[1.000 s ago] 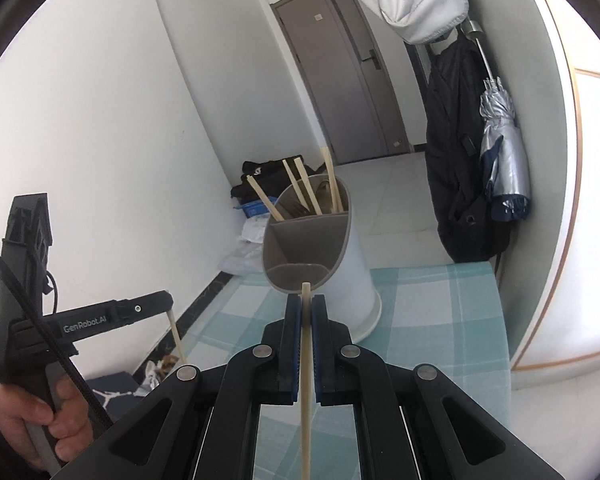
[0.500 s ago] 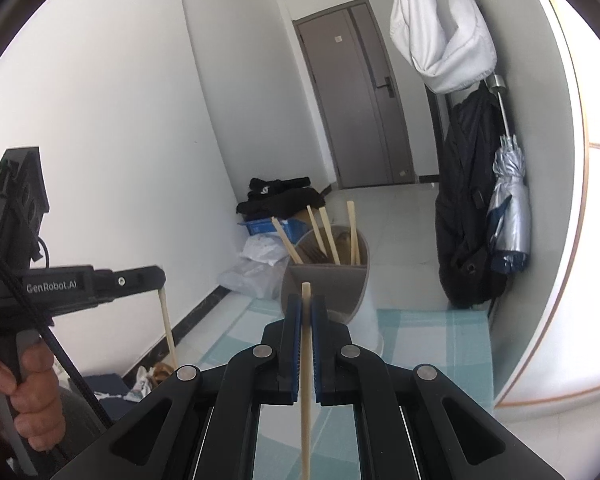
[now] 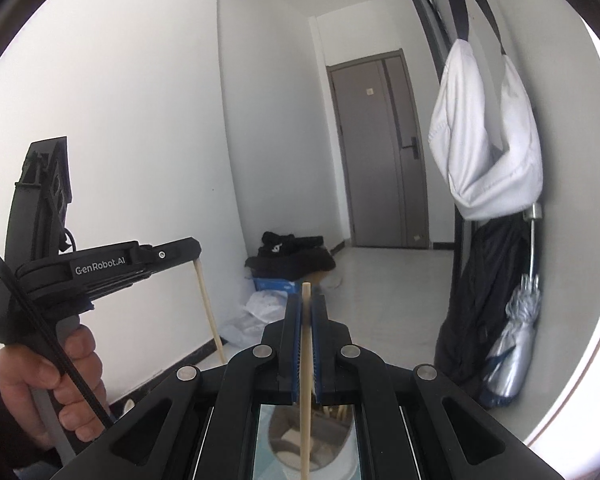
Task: Organize utensils
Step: 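Carry both held chopsticks over the white holder and lower them in, then open both grippers to release the chopsticks into the holder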
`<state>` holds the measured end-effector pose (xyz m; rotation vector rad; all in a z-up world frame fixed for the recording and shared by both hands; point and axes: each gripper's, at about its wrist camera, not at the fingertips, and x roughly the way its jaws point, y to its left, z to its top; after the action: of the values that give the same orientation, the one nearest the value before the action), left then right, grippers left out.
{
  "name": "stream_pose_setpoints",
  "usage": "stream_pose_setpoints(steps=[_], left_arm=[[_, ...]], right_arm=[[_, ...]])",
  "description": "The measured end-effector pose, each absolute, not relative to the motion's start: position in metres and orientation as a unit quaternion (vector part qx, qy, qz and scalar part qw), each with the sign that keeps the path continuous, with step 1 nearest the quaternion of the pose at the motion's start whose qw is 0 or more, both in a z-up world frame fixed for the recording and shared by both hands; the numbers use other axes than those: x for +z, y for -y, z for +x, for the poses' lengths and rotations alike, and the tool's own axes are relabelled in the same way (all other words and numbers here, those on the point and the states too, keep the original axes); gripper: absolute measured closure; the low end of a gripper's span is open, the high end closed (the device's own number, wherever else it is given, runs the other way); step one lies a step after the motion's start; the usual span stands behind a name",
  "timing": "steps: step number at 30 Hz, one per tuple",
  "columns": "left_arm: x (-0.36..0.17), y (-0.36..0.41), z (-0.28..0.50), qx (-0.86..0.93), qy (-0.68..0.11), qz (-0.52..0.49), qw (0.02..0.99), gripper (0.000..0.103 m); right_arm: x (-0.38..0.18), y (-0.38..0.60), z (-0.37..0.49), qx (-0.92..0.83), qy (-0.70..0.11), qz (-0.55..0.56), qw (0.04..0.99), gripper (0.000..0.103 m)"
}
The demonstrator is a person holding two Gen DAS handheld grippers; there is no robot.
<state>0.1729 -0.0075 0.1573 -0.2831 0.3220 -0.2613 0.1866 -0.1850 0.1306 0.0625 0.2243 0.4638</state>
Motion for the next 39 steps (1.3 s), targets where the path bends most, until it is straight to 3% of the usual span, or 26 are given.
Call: stream_pose_setpoints(steps=[12, 31, 39], left_arm=[[0.118, -0.004, 0.233, -0.133, -0.185, -0.156, 0.961, 0.100], [0.083, 0.001, 0.240, -0.144, -0.222, -0.125, 0.956, 0.100], [0.062, 0.005, 0.234, -0.167, -0.270, -0.120, 0.941, 0.100]], right_arm=[[0.122, 0.161, 0.259, 0.236, -0.078, 0.002, 0.969, 0.099], [0.062, 0.146, 0.272, 0.271, -0.116, -0.053, 0.954, 0.099], [0.023, 0.148, 0.272, 0.271, -0.175, -0.047, 0.945, 0.099]])
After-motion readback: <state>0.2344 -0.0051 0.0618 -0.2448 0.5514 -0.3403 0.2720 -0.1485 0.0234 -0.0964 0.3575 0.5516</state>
